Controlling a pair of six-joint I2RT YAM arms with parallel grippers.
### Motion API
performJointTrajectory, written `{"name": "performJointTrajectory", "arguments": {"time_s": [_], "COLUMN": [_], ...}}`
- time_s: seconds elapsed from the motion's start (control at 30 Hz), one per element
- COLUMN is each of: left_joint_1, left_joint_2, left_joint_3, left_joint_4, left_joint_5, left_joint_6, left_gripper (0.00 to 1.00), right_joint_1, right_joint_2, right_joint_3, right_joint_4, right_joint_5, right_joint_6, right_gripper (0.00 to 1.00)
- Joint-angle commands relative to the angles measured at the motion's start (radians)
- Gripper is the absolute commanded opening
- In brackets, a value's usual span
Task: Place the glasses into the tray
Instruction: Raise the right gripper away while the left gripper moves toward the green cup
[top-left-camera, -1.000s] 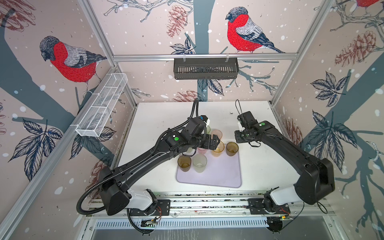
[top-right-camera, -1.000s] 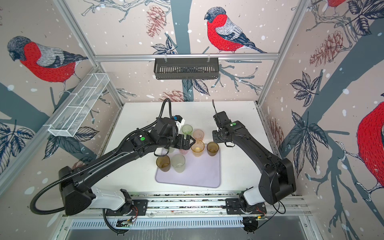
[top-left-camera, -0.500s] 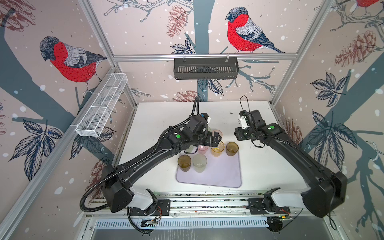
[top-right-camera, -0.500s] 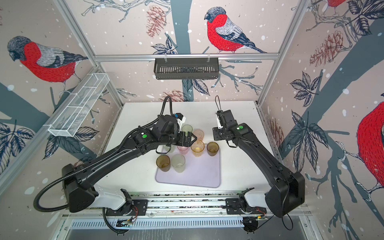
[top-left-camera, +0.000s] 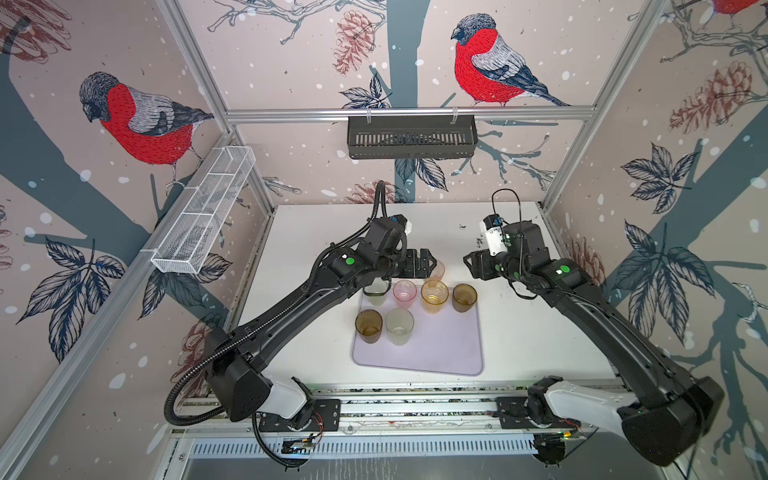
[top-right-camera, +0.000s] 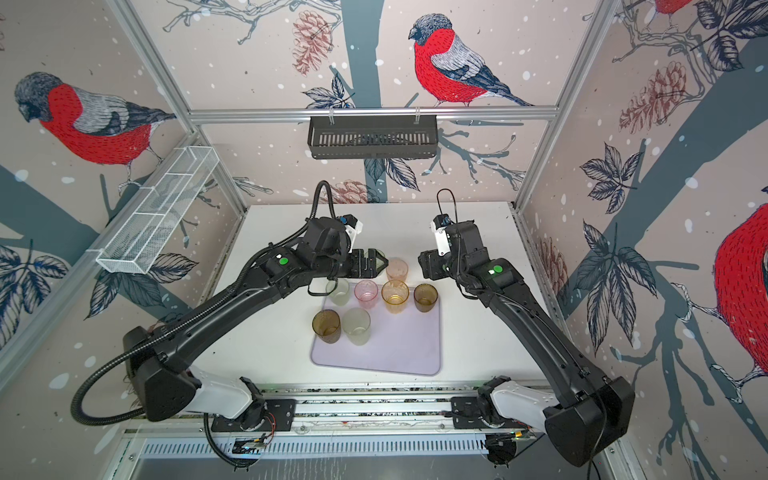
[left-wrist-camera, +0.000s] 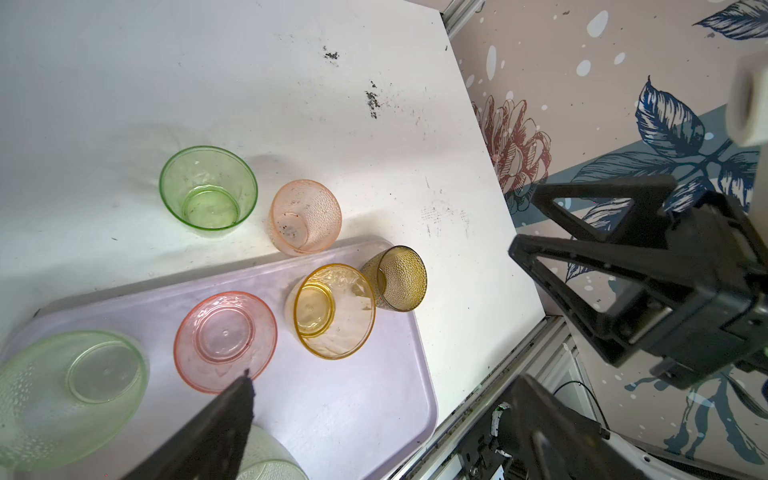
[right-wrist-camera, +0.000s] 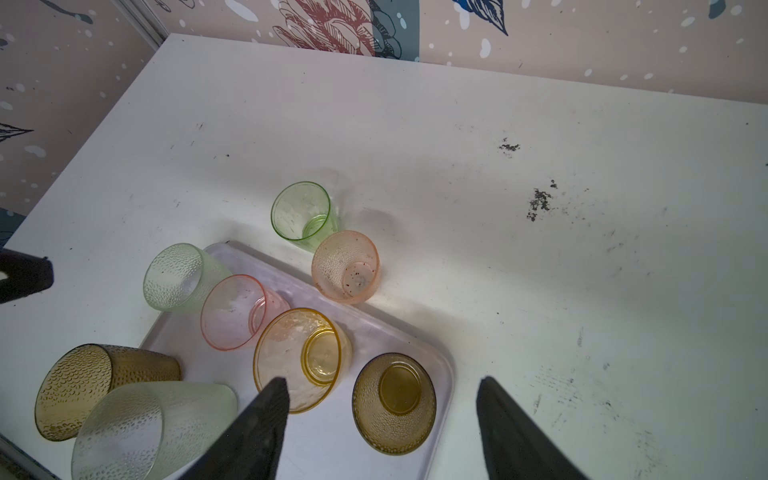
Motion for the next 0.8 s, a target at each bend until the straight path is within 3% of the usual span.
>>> {"name": "performJointTrajectory", "arguments": {"time_s": [0.0, 0.5, 0.77], "left_joint_1": [0.012, 0.074, 0.112], "left_joint_2": [0.014, 0.121, 0.223], "left_joint_3": [0.028, 0.142, 0.251], "left_joint_4": [-0.025, -0.149, -0.253], "left_joint_5": [0.001, -0.051, -0.116], "left_joint_6": [0.005, 0.056, 0.12], "left_gripper": [0.97, 0.95, 0.92], "right_joint_1": [0.001, -0.006, -0.018], "right_joint_2": [-0.009, -0.102, -0.105], "right_joint_3": [0.003, -0.043, -0.041], "right_joint_4": [0.037, 0.128, 0.145], "right_joint_5": [-0.017, -0.049, -0.074], "right_joint_6": [-0.019, -0.072, -0.105], "right_gripper": [0.75, 0.95, 0.99]}}
